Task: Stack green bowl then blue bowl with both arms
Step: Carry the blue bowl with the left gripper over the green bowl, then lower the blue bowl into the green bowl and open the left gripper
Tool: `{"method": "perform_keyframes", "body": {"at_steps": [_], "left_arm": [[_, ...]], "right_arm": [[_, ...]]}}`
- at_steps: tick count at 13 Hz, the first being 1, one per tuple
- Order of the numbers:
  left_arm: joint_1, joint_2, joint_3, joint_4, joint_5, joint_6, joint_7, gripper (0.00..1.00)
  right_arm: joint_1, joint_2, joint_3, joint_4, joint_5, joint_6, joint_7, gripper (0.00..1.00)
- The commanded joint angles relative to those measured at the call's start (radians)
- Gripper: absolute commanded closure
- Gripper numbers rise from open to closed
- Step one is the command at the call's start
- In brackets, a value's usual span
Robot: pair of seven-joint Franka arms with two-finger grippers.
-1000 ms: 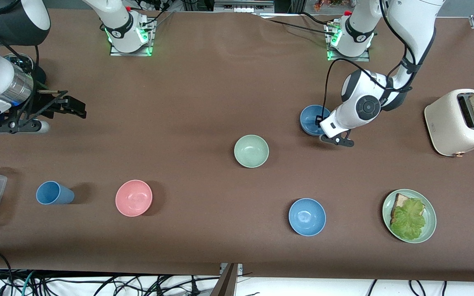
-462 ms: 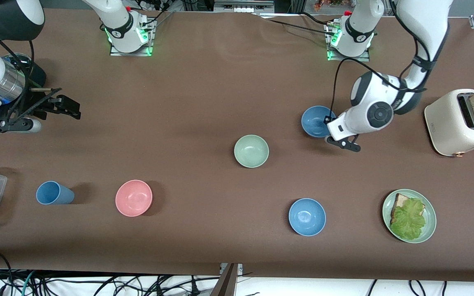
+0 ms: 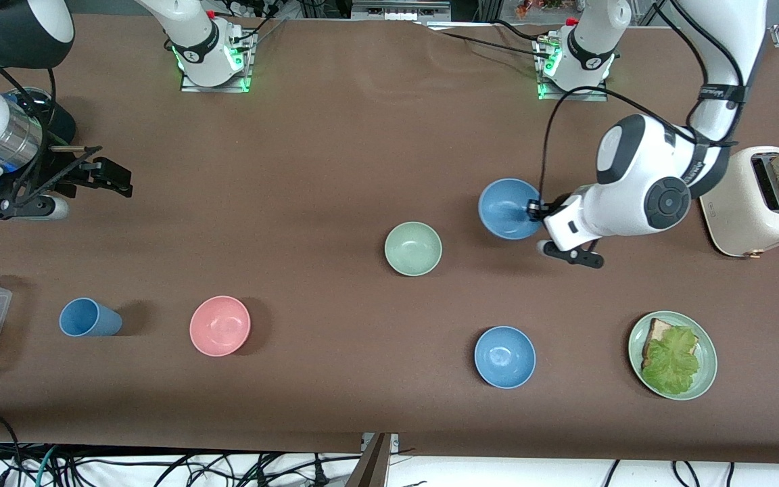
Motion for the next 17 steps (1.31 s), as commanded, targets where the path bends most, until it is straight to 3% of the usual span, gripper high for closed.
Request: {"method": "perform_keyframes", "body": {"at_steps": [1,4,9,17], "left_arm": [[-0.113,0.172,0.004,0.197,-0.035,0.007,-0.126,1.00],[-0.193,0.260,0.006,0.225,-0.026,0.189,-0.207,1.00],[-0.227,0.302,0.012,0.228,-0.023,0.285,-0.230,1.00],[-0.239,0.328,0.016,0.225,-0.021,0.303,-0.224,1.00]], "right_arm": [[-0.002,0.015,0.001,0.032,-0.012,-0.019,-0.009,0.00],[-0.002,0.015,0.001,0.032,-0.011,-0.019,-0.008,0.00],[-0.002,0.014,0.001,0.032,-0.011,-0.019,-0.008,0.00],[-0.002,0.015,0.001,0.032,-0.011,-0.019,-0.008,0.00]]}}
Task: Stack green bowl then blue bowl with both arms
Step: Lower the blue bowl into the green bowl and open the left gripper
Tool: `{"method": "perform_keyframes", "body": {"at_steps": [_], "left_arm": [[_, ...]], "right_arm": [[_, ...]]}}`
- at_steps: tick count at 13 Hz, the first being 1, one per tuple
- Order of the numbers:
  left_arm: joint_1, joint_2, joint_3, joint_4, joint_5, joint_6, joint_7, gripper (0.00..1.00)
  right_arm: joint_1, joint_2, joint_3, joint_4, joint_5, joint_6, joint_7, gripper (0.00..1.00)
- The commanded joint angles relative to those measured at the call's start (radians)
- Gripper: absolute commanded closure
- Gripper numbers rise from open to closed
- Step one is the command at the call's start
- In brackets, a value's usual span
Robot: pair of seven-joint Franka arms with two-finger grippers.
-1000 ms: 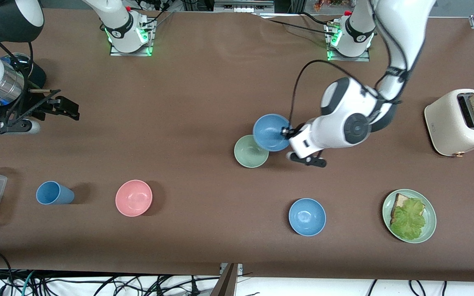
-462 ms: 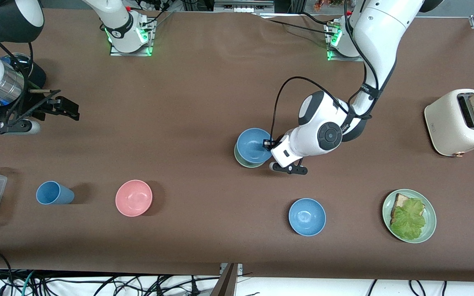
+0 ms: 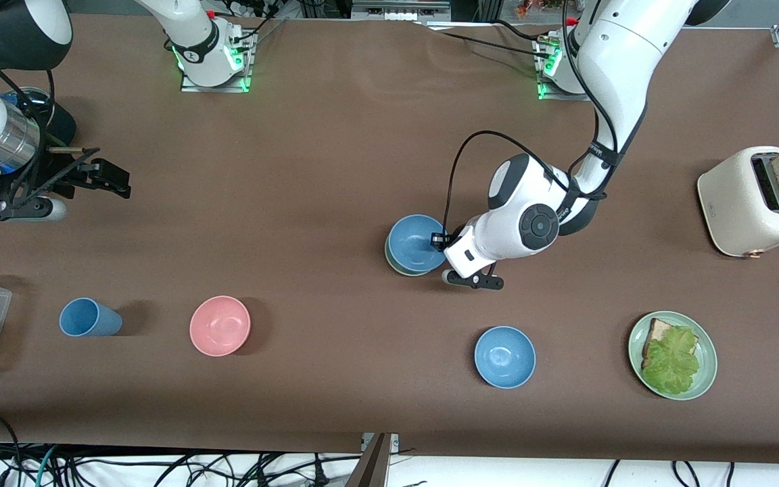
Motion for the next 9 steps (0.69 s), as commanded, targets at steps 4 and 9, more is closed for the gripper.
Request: {"method": "perform_keyframes", "body": {"at_steps": [4,9], "left_arm": [[-0.024,0.023,0.011,0.028,-0.005,0.001,-0.008,0.88],[-0.017,0.014,0.013,0.031,-0.005,-0.001,-0.013,0.00]], "right_arm": [[-0.002,0.010,0.002,0.028,-0.010,-0.019,-0.008,0.00],[-0.004,0.012,0.002,0.028,-0.010,-0.017,-0.008,0.00]]}}
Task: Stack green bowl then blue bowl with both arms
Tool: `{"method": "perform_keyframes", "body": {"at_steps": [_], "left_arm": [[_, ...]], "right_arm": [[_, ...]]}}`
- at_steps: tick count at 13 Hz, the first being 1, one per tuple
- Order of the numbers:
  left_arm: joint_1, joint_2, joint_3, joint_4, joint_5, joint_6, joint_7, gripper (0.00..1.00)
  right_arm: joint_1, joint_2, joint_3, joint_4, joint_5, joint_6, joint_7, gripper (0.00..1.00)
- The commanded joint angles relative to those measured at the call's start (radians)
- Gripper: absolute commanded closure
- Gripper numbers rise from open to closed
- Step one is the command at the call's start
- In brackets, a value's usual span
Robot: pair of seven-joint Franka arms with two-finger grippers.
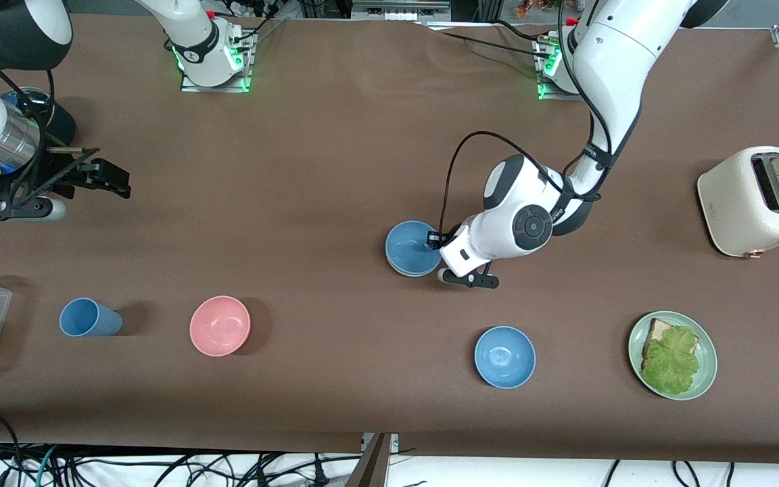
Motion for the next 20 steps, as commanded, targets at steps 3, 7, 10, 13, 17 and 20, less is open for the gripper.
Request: {"method": "perform_keyframes", "body": {"at_steps": [3,7,10,13,17,20], "left_arm": [[0.014,-0.077,0.041,0.026,-0.002,-0.104,-0.008,0.00],[0.020,-0.284,0.181,0.041,0.031,-0.426,-0.002,0.00],[0.022,-0.408,0.242,0.108,0.228,-0.697,-0.005,0.00],[0.103,-0.441,0.256,0.099,0.282,-0.700,0.010,0.00],[0.190,-0.542,0.252,-0.038,0.280,-0.535,0.010,0.00],[0.229,-0.707,0.247,-0.291,0.280,-0.340,0.065,0.00]], "right_arm": [[-0.002,0.010,0.002,0.028,-0.010,-0.017,-0.008,0.00],[-0.002,0.010,0.002,0.027,-0.009,-0.019,-0.008,0.00],[-0.002,0.008,0.002,0.022,0.004,-0.002,-0.005,0.00],[-0.002,0.008,0.002,0.021,0.005,-0.005,0.004,0.00],[-0.002,0.008,0.002,0.018,0.005,-0.011,0.011,0.00],[-0.002,0.008,0.002,0.018,0.005,-0.011,0.011,0.00]]}}
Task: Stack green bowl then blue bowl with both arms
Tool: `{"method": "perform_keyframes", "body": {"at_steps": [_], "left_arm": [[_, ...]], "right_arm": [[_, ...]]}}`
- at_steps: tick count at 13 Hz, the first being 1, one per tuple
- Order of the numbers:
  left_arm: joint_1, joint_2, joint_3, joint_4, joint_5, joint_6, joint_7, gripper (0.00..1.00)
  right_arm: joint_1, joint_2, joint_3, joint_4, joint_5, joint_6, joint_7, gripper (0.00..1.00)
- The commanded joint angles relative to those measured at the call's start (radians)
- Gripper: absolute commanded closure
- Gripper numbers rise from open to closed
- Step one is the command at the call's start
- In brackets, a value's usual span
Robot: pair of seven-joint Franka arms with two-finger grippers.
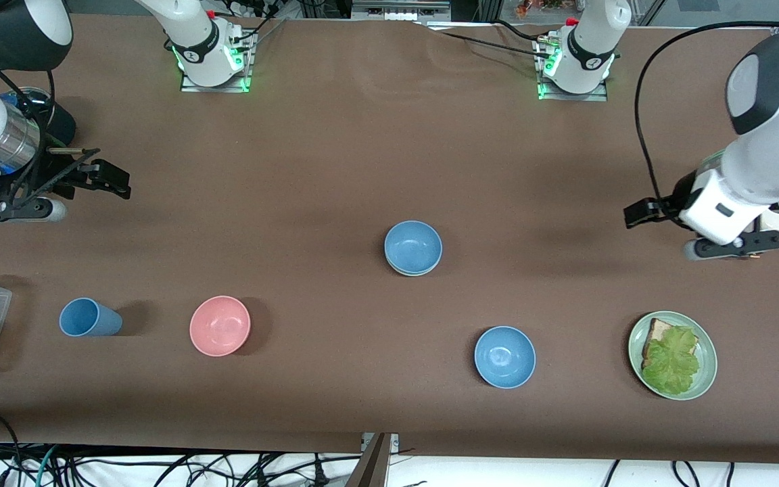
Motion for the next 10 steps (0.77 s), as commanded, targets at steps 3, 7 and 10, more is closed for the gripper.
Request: {"method": "perform_keyframes", "body": {"at_steps": [3,7,10], "left_arm": [[0.014,-0.161,-0.015,-0.192,0.015,0.069,0.050,0.00],[0.028,-0.152,-0.015,-0.117,0.029,-0.033,0.043,0.00],[0.020,-0.146,-0.005,-0.080,0.027,-0.038,0.046,0.00]], "right_arm": [[-0.002,0.004,0.002,0.015,0.005,-0.014,0.009,0.00],[0.001,0.003,0.005,0.015,0.005,-0.014,0.009,0.00],[0.001,0.003,0.007,0.015,0.005,-0.014,0.009,0.00]]}}
